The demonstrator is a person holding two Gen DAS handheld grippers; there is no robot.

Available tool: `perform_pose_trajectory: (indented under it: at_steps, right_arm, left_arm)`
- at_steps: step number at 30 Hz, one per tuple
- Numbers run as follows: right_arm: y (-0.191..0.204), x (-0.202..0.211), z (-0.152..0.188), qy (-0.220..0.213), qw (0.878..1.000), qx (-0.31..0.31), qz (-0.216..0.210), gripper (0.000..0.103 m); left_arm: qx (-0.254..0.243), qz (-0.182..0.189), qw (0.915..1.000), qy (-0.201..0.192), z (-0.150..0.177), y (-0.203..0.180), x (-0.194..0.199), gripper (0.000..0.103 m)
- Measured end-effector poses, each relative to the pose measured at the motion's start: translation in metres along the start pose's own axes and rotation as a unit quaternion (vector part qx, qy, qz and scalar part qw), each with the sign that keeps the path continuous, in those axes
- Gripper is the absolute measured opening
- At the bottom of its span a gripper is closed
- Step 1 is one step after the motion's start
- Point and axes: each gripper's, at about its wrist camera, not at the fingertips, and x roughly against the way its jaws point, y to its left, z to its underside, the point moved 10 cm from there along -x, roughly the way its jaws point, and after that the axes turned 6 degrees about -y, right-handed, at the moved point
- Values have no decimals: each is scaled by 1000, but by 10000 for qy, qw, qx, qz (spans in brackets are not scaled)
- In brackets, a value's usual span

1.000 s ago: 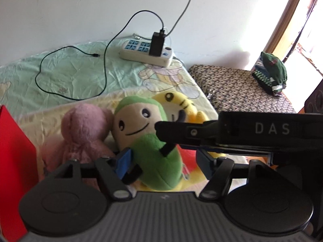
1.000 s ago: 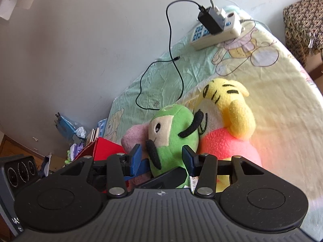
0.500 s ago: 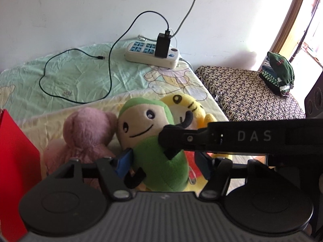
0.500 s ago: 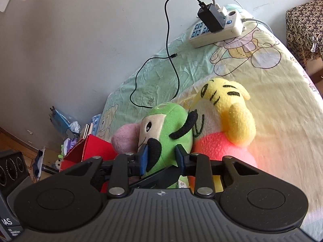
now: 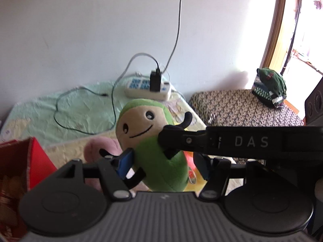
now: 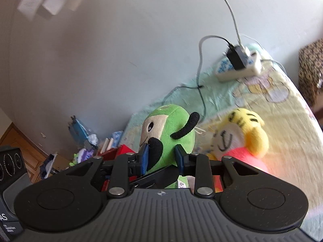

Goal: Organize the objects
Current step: 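Lift the green bean plush held in the right gripper off the bed, then carry the green plush with the right gripper over the red box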

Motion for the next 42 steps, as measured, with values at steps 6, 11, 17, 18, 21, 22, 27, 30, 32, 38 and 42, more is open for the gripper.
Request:
perform_pose_trajectory:
  at_steps: [6, 11, 17, 18, 21, 22, 27, 30, 32, 38, 42]
  right_arm:
    - [32, 1, -1, -192, 9989, 200, -371, 31]
    - [69, -14, 11, -134, 9968, 354, -698, 31]
    - [118, -53, 34, 25, 9941, 529, -950, 31]
    - [127, -60, 39, 49, 9937, 547, -972, 31]
    - [155, -84, 55, 100, 9929, 639, -997, 31]
    - [163, -91, 60, 121, 9926, 670, -1007, 31]
    - [200, -129, 87, 278, 9920, 638, -1052, 31]
    - [217, -152, 107, 383, 9921, 604, -1031, 31]
    - [224, -162, 120, 480, 9925, 503, -1006, 31]
    - [239, -197, 154, 823, 9929, 154, -843, 31]
    - [245, -217, 173, 1018, 9925, 120, -660, 32]
  left_arm:
    - [-64, -274, 9988, -389, -11, 13, 36, 66]
    - [-31, -637, 9962, -590, -12, 42, 65, 66]
    - [104, -951, 9930, -695, -3, 98, 96, 66]
    - [107, -998, 9925, -704, -1, 110, 101, 66]
    - [148, -1093, 9914, -701, 3, 146, 114, 66]
    - [173, -1110, 9912, -698, 4, 159, 119, 66]
    - [216, -1245, 9901, -606, 19, 219, 136, 66]
    - [215, -1310, 9899, -503, 28, 253, 142, 65]
    - [185, -1346, 9899, -409, 36, 272, 143, 66]
    - [11, -1399, 9901, -101, 60, 317, 141, 66]
    - [-39, -1364, 9906, 72, 72, 339, 136, 61]
